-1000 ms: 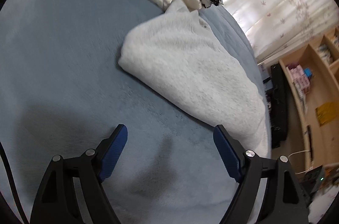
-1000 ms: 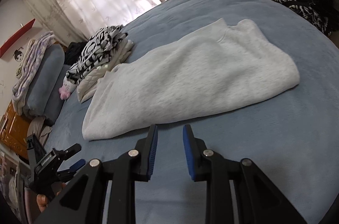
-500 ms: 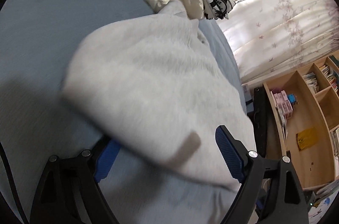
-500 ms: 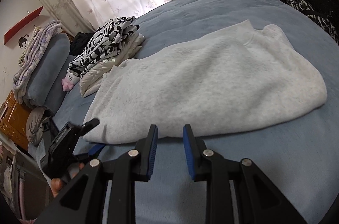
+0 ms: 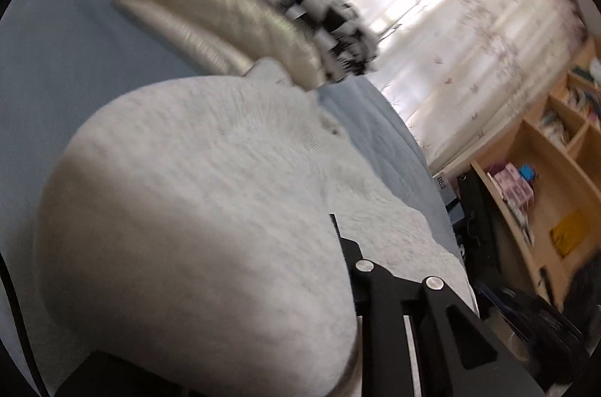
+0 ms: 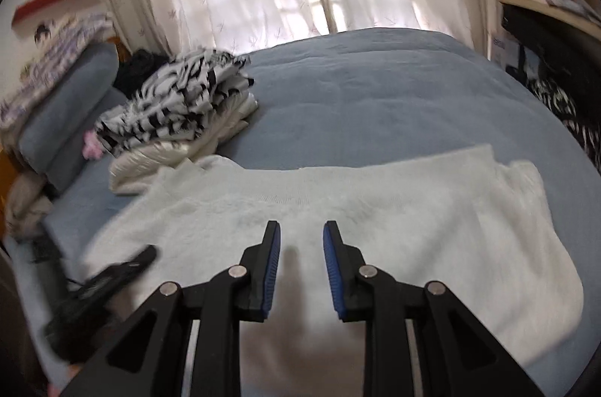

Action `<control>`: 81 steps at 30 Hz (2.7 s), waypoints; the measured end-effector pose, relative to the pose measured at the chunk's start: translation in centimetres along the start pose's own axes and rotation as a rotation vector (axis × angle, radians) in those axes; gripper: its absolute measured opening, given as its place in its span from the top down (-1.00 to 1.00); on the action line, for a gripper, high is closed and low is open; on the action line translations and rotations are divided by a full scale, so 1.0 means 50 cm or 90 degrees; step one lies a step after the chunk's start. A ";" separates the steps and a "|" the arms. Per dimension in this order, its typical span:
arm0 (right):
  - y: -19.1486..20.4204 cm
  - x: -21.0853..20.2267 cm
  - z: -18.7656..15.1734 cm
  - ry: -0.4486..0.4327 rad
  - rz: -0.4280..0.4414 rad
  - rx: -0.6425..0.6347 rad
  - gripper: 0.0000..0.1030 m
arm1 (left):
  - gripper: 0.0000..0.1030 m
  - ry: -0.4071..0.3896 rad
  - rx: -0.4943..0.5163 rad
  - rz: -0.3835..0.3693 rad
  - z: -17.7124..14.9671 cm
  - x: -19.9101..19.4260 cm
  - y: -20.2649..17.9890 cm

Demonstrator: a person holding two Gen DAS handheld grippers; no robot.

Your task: Fold large clothes

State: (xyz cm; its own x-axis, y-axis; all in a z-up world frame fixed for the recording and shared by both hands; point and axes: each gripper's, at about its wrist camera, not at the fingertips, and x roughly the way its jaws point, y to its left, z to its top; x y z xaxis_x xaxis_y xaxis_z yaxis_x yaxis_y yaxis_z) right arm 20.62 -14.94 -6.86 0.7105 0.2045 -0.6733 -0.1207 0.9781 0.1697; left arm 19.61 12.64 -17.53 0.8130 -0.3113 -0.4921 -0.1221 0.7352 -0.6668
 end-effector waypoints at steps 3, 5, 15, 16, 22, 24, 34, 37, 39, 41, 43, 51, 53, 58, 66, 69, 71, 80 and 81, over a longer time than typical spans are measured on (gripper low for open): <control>-0.002 0.084 -0.027 0.077 -0.015 -0.006 0.56 | 0.70 -0.023 0.049 0.003 0.008 -0.025 -0.031; -0.011 0.104 -0.053 0.070 -0.010 -0.006 0.56 | 0.71 -0.033 0.096 0.015 0.010 -0.036 -0.064; -0.032 0.091 -0.078 0.047 0.017 0.003 0.57 | 0.71 -0.093 0.326 0.014 -0.021 -0.095 -0.265; -0.032 0.091 -0.081 0.043 0.017 0.001 0.57 | 0.71 -0.093 0.337 0.014 -0.023 -0.094 -0.277; -0.054 0.098 -0.088 0.032 0.052 0.036 0.57 | 0.71 -0.074 0.418 0.015 -0.046 -0.081 -0.373; -0.063 0.098 -0.088 0.031 0.064 0.046 0.57 | 0.71 -0.067 0.457 0.021 -0.066 -0.073 -0.413; -0.154 0.083 -0.075 0.070 0.194 0.162 0.60 | 0.67 -0.037 0.543 0.043 -0.134 -0.027 -0.565; -0.218 0.037 -0.080 0.093 0.270 0.222 0.58 | 0.67 -0.033 0.567 0.051 -0.152 -0.012 -0.603; -0.264 -0.013 -0.094 0.074 0.255 0.239 0.57 | 0.67 -0.034 0.586 0.050 -0.168 -0.007 -0.630; -0.316 -0.063 -0.114 0.047 0.209 0.260 0.57 | 0.66 -0.033 0.606 0.049 -0.186 0.002 -0.654; -0.374 -0.106 -0.138 0.022 0.155 0.301 0.57 | 0.66 -0.028 0.636 0.050 -0.217 0.015 -0.679; -0.526 -0.237 -0.194 -0.089 -0.018 0.426 0.56 | 0.62 0.020 0.780 0.033 -0.397 0.101 -0.768; -0.549 -0.255 -0.206 -0.112 -0.030 0.450 0.56 | 0.60 0.032 0.832 0.024 -0.456 0.131 -0.776; -0.575 -0.263 -0.229 -0.098 -0.042 0.470 0.57 | 0.59 0.044 0.962 0.018 -0.600 0.177 -0.756; -0.593 -0.269 -0.250 -0.078 0.000 0.490 0.56 | 0.49 0.041 0.912 -0.047 -0.554 0.143 -0.757; -0.604 -0.269 -0.240 -0.089 0.095 0.531 0.42 | 0.17 0.051 0.910 -0.077 -0.529 0.134 -0.749; -0.613 -0.272 -0.231 -0.105 0.154 0.565 0.07 | -0.01 0.058 0.917 -0.096 -0.523 0.129 -0.743; -0.591 -0.162 -0.124 0.034 0.307 0.515 -0.40 | -0.37 0.128 0.908 -0.190 -0.502 0.112 -0.745; -0.587 -0.141 -0.113 0.060 0.308 0.506 -0.40 | -0.41 0.138 0.911 -0.197 -0.498 0.109 -0.744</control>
State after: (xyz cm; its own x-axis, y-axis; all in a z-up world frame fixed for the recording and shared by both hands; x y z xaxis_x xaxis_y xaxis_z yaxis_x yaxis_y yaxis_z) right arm 15.21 -44.88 -11.16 0.6431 0.6190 -0.4508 0.1464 0.4785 0.8658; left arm 14.41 -31.43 -9.34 0.5871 -0.5498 -0.5941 0.7927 0.5393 0.2842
